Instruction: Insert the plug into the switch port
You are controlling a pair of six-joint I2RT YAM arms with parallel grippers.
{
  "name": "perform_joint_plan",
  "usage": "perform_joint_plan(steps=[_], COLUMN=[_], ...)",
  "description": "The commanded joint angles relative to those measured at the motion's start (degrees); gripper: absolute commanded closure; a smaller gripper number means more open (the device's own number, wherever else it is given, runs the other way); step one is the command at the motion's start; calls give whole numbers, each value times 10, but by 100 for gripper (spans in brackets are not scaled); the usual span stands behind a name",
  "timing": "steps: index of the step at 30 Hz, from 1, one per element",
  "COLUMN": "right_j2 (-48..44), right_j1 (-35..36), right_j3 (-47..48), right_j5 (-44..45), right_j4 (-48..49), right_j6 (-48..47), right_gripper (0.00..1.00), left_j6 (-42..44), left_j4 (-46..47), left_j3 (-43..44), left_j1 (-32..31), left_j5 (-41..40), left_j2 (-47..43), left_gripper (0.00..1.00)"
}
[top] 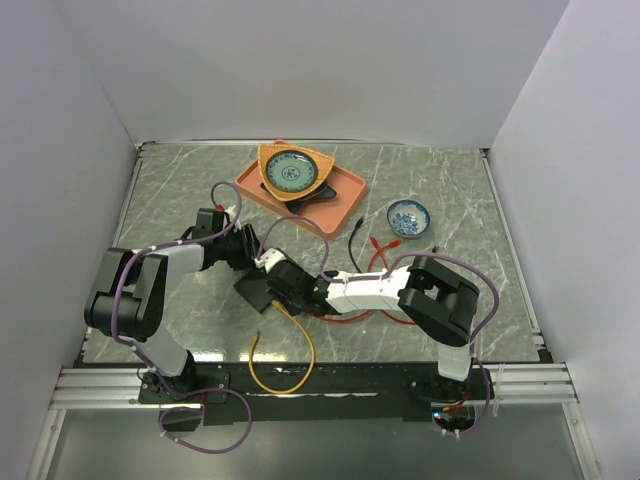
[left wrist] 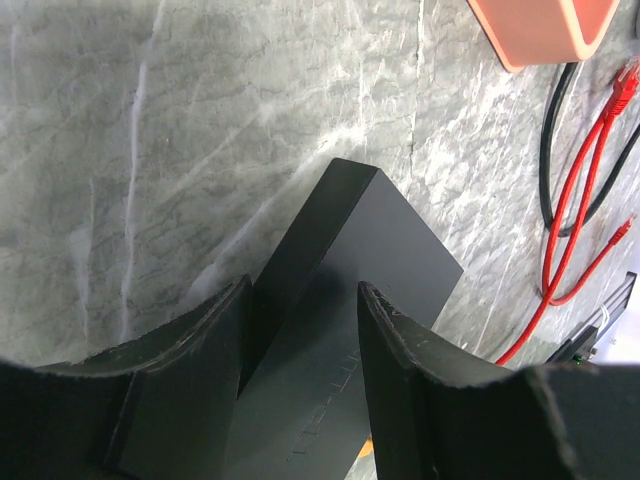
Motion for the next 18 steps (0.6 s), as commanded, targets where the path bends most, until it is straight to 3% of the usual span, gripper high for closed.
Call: perform_joint_plan(steps=[1, 18], right_j2=[18, 6], right_j1=[-11, -33], right_j3=[36, 27], right_j5=[40, 39], right_j4=[52, 86], right_j6=[43, 98], right_gripper=[100, 100], left_j6=[4, 3], left_j4=[-48, -45], left_j3=[-1, 4], left_j1=[-20, -21], left_j5=[29, 32], left_j2=[16, 27], left_gripper=[48, 49])
